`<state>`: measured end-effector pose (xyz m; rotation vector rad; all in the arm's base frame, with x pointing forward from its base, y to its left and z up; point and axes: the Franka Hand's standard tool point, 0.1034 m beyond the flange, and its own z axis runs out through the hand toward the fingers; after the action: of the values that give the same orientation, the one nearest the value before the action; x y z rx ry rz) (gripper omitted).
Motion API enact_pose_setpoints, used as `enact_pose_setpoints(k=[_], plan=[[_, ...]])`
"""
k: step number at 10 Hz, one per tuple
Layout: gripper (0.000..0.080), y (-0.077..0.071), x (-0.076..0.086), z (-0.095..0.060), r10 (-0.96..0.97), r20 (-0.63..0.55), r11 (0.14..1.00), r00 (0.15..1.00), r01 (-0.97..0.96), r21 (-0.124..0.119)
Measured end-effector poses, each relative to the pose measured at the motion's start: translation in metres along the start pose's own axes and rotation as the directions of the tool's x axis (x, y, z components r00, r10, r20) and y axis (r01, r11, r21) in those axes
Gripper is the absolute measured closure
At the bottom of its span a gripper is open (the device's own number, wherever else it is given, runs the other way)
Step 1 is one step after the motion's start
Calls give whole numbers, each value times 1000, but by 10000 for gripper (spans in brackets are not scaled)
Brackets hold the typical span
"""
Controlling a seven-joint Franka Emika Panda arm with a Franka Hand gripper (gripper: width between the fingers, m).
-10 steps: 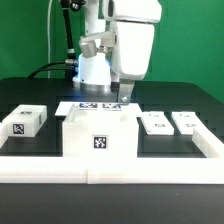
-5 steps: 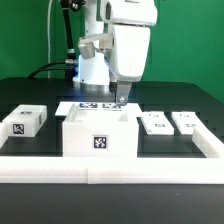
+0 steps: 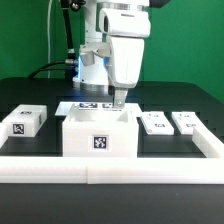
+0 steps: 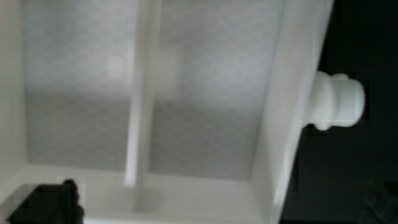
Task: Assemble cabinet
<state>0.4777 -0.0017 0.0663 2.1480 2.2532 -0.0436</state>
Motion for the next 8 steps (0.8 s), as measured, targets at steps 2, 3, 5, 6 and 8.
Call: enact_pose_setpoints(k=[2, 3, 5, 6, 8], plan=[[2, -12, 2, 6, 5, -2, 1000, 1000, -5, 16], [2, -17, 3, 9, 8, -5, 1000, 1000, -8, 19], [2, -28, 5, 18, 8, -10, 1000, 1000, -7, 31], [2, -30, 6, 24, 8, -12, 999, 1000, -7, 41], [2, -33, 7, 36, 8, -17, 998, 1000, -7, 62]])
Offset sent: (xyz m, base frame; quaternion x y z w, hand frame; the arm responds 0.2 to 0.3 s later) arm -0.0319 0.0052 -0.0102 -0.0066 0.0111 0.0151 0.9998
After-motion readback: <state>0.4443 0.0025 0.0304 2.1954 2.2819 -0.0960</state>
